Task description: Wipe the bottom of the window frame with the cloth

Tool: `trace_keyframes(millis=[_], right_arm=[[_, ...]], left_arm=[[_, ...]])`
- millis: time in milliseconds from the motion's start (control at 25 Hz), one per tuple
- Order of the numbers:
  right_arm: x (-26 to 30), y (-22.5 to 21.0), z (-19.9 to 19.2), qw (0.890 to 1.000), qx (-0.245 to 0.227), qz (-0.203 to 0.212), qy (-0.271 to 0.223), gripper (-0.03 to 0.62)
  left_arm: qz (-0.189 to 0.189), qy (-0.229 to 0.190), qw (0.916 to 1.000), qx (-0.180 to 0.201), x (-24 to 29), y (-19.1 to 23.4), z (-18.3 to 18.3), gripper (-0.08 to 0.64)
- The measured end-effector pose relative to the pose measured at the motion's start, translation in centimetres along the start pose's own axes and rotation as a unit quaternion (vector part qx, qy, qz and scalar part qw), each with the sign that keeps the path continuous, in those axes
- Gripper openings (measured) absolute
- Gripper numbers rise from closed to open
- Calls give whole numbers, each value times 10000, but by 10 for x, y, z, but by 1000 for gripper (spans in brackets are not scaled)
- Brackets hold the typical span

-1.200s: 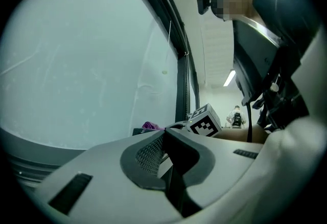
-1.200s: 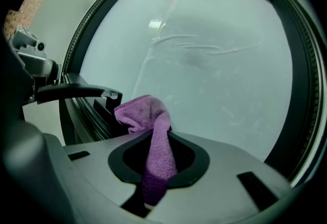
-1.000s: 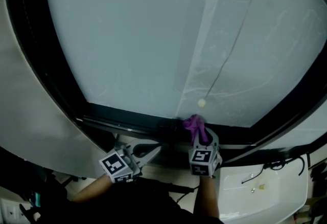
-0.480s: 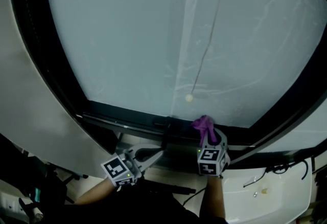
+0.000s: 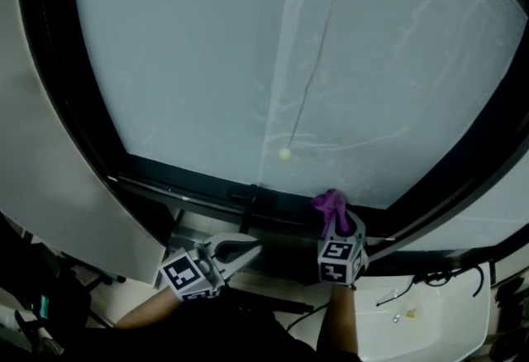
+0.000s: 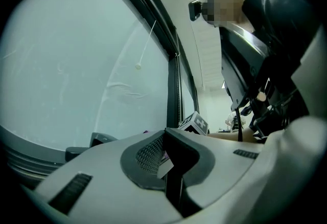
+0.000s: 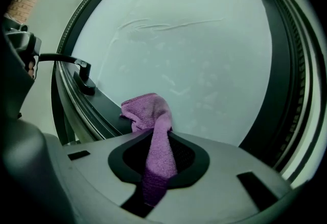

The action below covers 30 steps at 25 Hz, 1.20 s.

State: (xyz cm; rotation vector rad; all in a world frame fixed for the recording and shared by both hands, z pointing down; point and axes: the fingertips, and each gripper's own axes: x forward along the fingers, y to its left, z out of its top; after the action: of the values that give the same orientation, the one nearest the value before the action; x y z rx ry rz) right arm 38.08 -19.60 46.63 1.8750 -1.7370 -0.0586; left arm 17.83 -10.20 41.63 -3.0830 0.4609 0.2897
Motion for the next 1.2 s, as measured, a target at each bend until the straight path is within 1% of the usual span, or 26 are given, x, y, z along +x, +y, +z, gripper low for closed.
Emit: trace_keyframes(millis=[80, 360, 520, 720, 880, 1040, 1200], right_arm=[[0, -8, -3, 10000, -20, -19, -24, 67], [-4, -39, -22, 9993, 129, -323, 105, 67], [-3, -52, -30, 9988, 91, -441, 169, 67], [-2, -65, -37, 9981, 167, -555, 218, 67], [-5, -75, -43, 9971, 91, -636, 403, 67], [-7, -84, -49, 9955, 342, -748, 472, 67], [-8, -94, -53, 9938, 412, -902, 512, 67]], left_arm=[[-62, 12, 10000, -11, 7, -4, -1, 0], [-302, 46, 9995, -33, 25, -21, -8, 0], [-369, 29, 9993, -35, 33, -25, -9, 0], [-432, 148, 9989, -44, 38, -27, -16, 0], [-505, 153, 9986, -103, 42, -28, -16, 0], [-554, 172, 9982, -128, 44, -27, -17, 0], [-595, 217, 9979, -154, 45, -28, -19, 0]])
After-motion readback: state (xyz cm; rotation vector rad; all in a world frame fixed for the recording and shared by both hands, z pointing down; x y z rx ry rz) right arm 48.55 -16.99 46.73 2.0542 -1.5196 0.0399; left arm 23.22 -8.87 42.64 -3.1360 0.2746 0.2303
